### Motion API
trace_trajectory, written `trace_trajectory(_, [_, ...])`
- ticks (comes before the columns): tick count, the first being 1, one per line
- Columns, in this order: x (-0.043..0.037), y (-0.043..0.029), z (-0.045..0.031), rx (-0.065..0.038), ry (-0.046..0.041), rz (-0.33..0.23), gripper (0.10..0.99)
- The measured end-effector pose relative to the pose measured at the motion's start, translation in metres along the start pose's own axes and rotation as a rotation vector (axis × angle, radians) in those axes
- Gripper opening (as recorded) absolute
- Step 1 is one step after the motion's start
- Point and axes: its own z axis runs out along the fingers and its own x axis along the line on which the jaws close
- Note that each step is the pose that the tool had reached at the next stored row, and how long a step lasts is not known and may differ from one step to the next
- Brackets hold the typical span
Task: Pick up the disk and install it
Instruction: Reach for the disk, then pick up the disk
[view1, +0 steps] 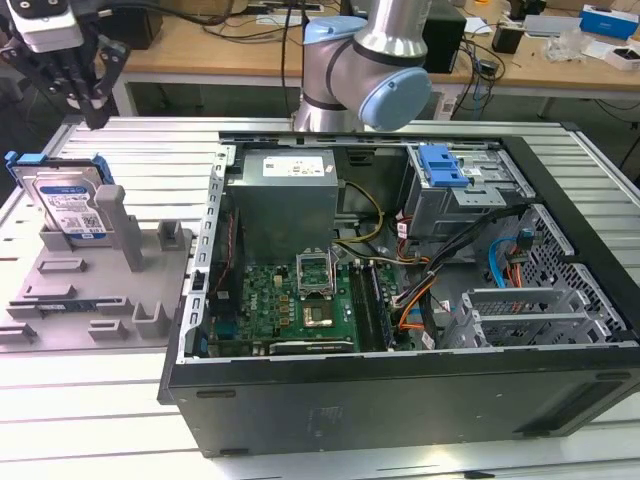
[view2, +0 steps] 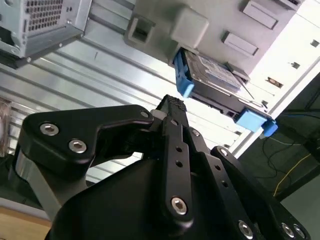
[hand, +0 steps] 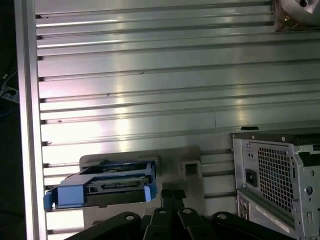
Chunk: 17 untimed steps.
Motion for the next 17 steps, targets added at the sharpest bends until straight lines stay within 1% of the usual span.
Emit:
trace_trajectory(2, [0.0119,0.0039,0.0016,0.000,-0.0001,0.000,0.106])
trace_trajectory(4, [0.0149,0.0043,0.0021,0.000,-0.0001,0.000,0.106])
trace_trajectory(17, [0.0174,0.0041,0.0028,0.000,0.0000,0.000,0.106])
